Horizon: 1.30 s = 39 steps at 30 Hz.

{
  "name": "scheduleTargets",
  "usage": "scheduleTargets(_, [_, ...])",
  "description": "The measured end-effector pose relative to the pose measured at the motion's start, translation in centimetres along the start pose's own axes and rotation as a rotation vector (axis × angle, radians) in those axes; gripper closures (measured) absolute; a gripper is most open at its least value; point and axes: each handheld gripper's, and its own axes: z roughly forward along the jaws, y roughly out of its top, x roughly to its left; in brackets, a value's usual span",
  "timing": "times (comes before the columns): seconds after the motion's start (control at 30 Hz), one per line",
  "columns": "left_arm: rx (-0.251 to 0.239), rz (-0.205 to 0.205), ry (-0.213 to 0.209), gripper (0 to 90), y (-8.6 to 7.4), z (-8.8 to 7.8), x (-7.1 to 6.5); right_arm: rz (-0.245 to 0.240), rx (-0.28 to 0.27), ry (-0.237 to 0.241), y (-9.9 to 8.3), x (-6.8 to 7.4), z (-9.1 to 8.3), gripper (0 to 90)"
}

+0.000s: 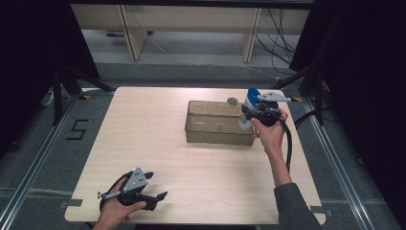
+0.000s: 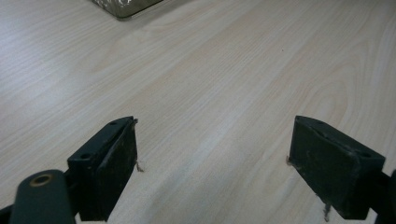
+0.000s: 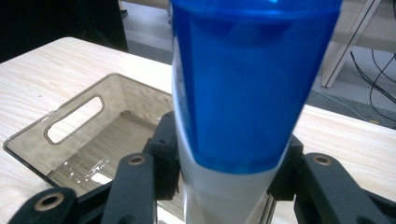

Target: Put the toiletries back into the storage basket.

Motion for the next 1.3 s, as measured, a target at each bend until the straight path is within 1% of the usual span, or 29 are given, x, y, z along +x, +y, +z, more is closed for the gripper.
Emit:
scheduleTargets(0.03, [-0.008,-0.007,-0.005,15.0,0.0,0.0,-0.1,-0.003,-0.004,0.000,-0.1,0.0,0.1,56.4])
scheduleTargets(0.07, [-0.005,-0.002,-0.008,15.0,0.0,0.0,0.0,-0.006,0.016,-0.005,-0.1,0.0,0.0,56.4])
scheduleTargets(0.13, [-0.010,-0.008,-0.008,15.0,0.0,0.1,-0.1,-0.011,-0.001,-0.003,-0.3,-0.1,0.2,56.3])
scheduleTargets(0.17, [-0.010,-0.007,-0.007,15.0,0.0,0.1,0.0,-0.015,0.013,-0.003,-0.4,-0.1,0.2,56.3])
scheduleTargets(0.27, [-0.010,-0.007,-0.007,15.0,0.0,0.1,0.0,0.001,0.028,-0.001,-0.7,0.0,0.4,56.3])
scheduleTargets(0.3, [-0.009,-0.007,-0.007,15.0,0.0,0.1,-0.1,-0.021,0.018,-0.003,-0.9,-0.1,0.6,56.3])
scheduleTargets(0.33, [0.017,0.021,0.005,15.0,0.0,-0.1,0.1,-0.008,0.029,-0.005,-1.0,0.0,0.6,56.3])
scheduleTargets(0.37, [0.017,0.024,0.002,14.9,0.0,-0.1,0.2,-0.014,0.033,0.000,-1.1,-0.1,0.6,56.3])
scheduleTargets(0.4, [0.021,0.024,0.006,15.0,0.0,-0.1,0.1,0.000,0.026,0.003,-1.3,0.0,0.8,56.3])
scheduleTargets(0.43, [0.022,0.025,0.006,15.0,0.0,-0.1,0.1,0.015,0.046,-0.003,-1.3,0.1,0.7,56.3])
scheduleTargets(0.47, [0.018,0.025,0.004,15.0,0.0,-0.1,0.2,-0.029,0.029,-0.007,-1.5,-0.2,0.9,56.4])
scheduleTargets(0.5, [0.008,0.015,-0.002,15.0,0.0,0.0,0.1,0.023,0.044,0.001,-1.6,0.1,0.9,56.4])
scheduleTargets(0.53, [-0.007,-0.003,-0.006,15.0,0.0,0.0,0.0,0.008,0.051,-0.002,-1.6,0.0,0.9,56.4])
scheduleTargets(0.57, [-0.006,-0.002,-0.007,15.0,0.0,0.0,0.0,-0.005,0.041,0.000,-1.8,-0.2,1.1,56.3])
scheduleTargets(0.67, [-0.006,-0.002,-0.007,15.0,0.0,0.0,0.0,0.001,0.045,-0.008,-2.1,-0.3,1.2,56.3])
scheduleTargets(0.7, [-0.006,-0.002,-0.007,15.0,0.0,0.0,0.0,0.020,0.054,-0.002,-2.1,-0.3,1.2,56.3])
scheduleTargets(0.77, [0.018,0.025,0.004,15.0,0.0,-0.1,0.1,-0.012,0.051,-0.014,-2.2,-0.5,1.2,56.3])
scheduleTargets(0.8, [0.013,0.020,0.003,15.0,0.0,0.0,0.1,0.013,0.056,-0.010,-2.3,-0.3,1.2,56.3])
scheduleTargets(0.87, [-0.006,-0.002,-0.007,15.0,0.0,0.0,0.0,-0.006,0.042,-0.017,-2.5,-0.5,1.3,56.3])
scheduleTargets(0.9, [-0.011,-0.002,-0.011,14.9,0.0,0.1,0.0,-0.008,0.066,-0.008,-2.5,-0.6,1.2,56.3])
scheduleTargets(0.97, [-0.008,-0.002,-0.013,15.0,0.0,0.0,0.0,0.027,0.078,-0.013,-2.7,-0.5,1.2,56.3])
scheduleTargets(1.0, [-0.005,-0.001,-0.010,15.0,0.0,0.0,0.0,-0.008,0.068,-0.015,-2.8,-0.8,1.3,56.3])
scheduleTargets(1.03, [-0.006,-0.001,-0.007,15.0,0.0,0.0,0.0,0.013,0.059,-0.015,-3.0,-0.6,1.4,56.3])
scheduleTargets(1.07, [-0.005,0.000,-0.007,15.0,0.0,0.0,0.0,0.029,0.070,-0.012,-3.0,-0.6,1.4,56.3])
scheduleTargets(1.13, [-0.006,-0.001,-0.006,14.9,0.0,0.0,0.0,0.001,0.080,-0.013,-3.2,-0.9,1.4,56.3])
scheduleTargets(1.17, [-0.006,-0.001,-0.006,15.0,0.0,0.0,0.0,0.013,0.068,-0.014,-3.4,-0.8,1.4,56.3])
scheduleTargets(1.23, [-0.005,-0.001,-0.006,15.0,0.0,0.0,0.0,0.021,0.082,-0.008,-3.5,-0.7,1.4,56.3])
scheduleTargets(1.27, [-0.002,0.003,-0.003,15.0,0.0,0.0,0.0,-0.007,0.074,-0.014,-3.6,-0.9,1.5,56.3])
scheduleTargets(1.3, [0.001,0.007,-0.003,15.0,0.0,0.0,0.0,0.025,0.083,-0.014,-3.7,-0.7,1.4,56.3])
